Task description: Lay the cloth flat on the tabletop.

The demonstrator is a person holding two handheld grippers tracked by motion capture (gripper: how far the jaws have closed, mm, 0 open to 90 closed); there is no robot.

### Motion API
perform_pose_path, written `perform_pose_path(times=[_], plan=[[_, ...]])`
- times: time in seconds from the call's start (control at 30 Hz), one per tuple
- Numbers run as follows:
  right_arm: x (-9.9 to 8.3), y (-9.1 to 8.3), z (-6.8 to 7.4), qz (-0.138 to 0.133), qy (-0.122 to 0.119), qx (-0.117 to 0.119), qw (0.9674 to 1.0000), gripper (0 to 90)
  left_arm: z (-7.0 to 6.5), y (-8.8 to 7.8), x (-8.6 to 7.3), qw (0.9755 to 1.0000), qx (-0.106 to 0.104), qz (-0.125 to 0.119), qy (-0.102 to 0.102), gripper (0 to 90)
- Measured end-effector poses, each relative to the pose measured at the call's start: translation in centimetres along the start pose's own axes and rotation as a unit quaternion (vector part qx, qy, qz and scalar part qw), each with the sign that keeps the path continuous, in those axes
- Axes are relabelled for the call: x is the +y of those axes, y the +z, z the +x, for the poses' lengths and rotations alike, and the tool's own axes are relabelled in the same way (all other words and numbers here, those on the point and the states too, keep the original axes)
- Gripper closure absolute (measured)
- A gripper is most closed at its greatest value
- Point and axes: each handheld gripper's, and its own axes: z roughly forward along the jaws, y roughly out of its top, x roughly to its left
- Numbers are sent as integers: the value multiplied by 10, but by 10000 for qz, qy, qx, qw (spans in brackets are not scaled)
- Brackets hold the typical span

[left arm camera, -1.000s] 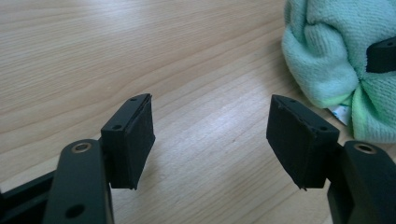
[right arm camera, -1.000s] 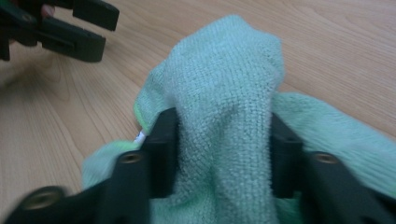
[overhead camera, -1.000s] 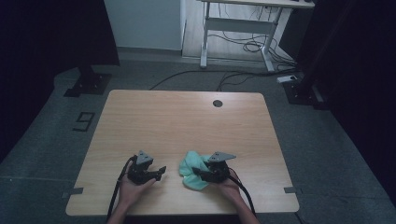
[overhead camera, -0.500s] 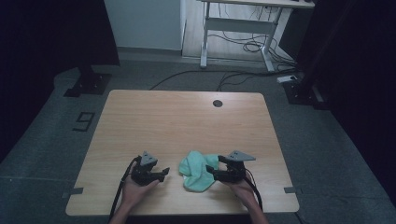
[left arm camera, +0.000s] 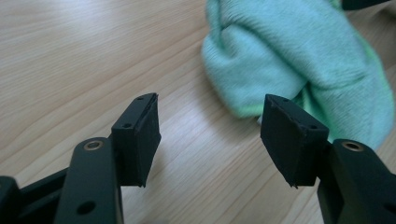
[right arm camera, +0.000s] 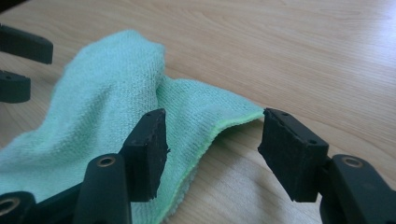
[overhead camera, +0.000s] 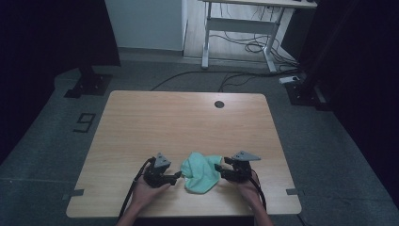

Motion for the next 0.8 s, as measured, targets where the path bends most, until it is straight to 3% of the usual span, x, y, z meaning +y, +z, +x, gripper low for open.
perform_pose_path(times=[0.33, 0.53, 0.63, 0.67, 0.7, 0.8], plan=[[3, 17, 1, 224, -88, -86, 9997, 446, -8, 16, 4, 9998, -174, 69, -6, 390], [2, 21, 2, 319, -125, -132, 9993, 492, -9, 25, 5, 9997, -146, 210, 22, 511], [1, 22, 1, 375, -107, -149, 9991, 536, -9, 27, 3, 9994, -181, 278, 77, 614], [1, 22, 2, 359, -134, -128, 9992, 589, -9, 27, 3, 9992, -276, 285, 73, 655], [1, 22, 2, 359, -134, -128, 9992, 589, -9, 27, 3, 9992, -276, 285, 73, 693], [2, 26, 4, 466, -258, -85, 9985, 709, -10, 27, 3, 9990, -298, 293, 166, 774]])
